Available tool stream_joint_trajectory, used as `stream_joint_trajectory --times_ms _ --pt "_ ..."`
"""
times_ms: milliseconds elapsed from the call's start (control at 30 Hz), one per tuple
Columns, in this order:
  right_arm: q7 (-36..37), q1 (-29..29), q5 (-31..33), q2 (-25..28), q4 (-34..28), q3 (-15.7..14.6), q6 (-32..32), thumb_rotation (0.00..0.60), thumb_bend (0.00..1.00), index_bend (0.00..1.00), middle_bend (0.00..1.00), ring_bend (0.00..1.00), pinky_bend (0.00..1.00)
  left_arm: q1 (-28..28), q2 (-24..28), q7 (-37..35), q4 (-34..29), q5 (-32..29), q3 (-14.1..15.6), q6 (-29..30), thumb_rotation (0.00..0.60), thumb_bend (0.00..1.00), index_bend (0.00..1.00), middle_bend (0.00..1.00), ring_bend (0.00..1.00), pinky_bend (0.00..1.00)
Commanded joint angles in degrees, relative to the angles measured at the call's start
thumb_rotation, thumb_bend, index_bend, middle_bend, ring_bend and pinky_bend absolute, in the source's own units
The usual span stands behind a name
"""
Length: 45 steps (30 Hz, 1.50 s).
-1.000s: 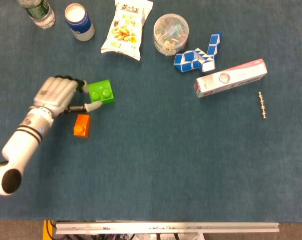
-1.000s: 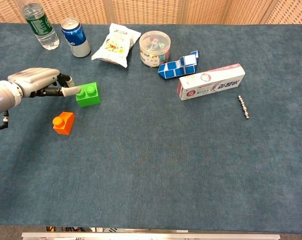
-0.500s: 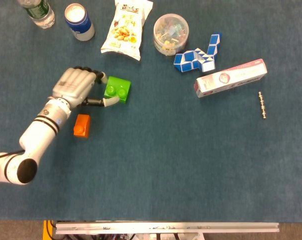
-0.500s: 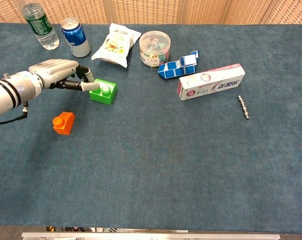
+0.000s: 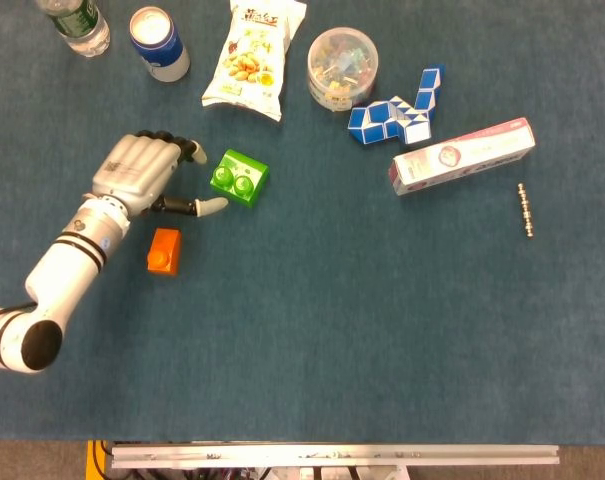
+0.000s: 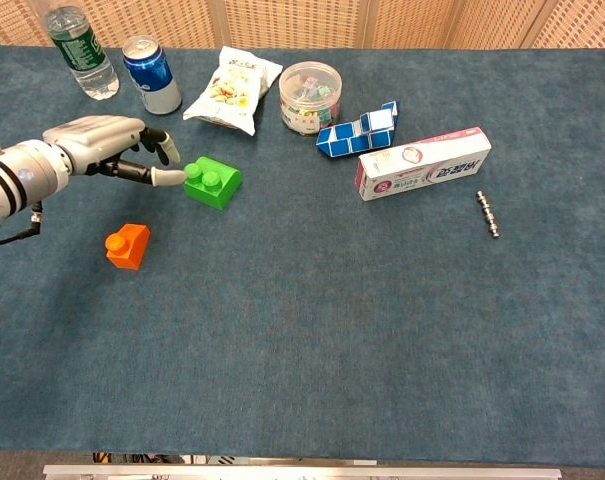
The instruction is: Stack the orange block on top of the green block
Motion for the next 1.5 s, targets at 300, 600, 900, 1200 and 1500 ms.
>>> stream_joint_trajectory --times_ms 300,600,900,1200,1500 --pt "-0.04 -0.02 -0.13 -0.11 -0.12 -0.11 -0.08 0.600 0.42 0.59 0.56 0.50 0.60 1.98 3.11 -3.81 -2.98 4.49 0.84 2.36 0.168 0.05 0.27 0.29 0.20 0.20" --pt "-0.12 0.29 -0.36 -0.27 -0.03 -0.17 -0.52 0.600 0.42 0.59 0.56 0.50 0.60 5.10 8.66 -7.65 -6.24 10.32 3.96 3.69 0.561 0.05 0.27 0.29 0.20 0.20" --pt "-0.73 0.61 -0.70 -0.37 -0.61 -0.27 -0.86 0.600 0.42 0.59 0.56 0.50 0.60 8.50 13.40 -12.07 -10.40 17.85 7.40 6.13 0.600 0.05 0.26 0.29 0.20 0.20" --pt "-0.49 0.50 -0.46 -0.40 -0.36 -0.31 -0.83 0.600 0.42 0.59 0.56 0.50 0.60 10.87 11.68 -10.22 -13.48 17.92 7.62 9.77 0.600 0.05 0.18 0.28 0.20 0.20" --pt "0.60 -0.02 -0.07 -0.24 0.49 -0.34 -0.33 0.600 0.42 0.59 0.56 0.50 0.60 11.04 6.01 -3.98 -10.65 18.38 8.31 10.36 0.600 0.05 0.14 0.26 0.20 0.20"
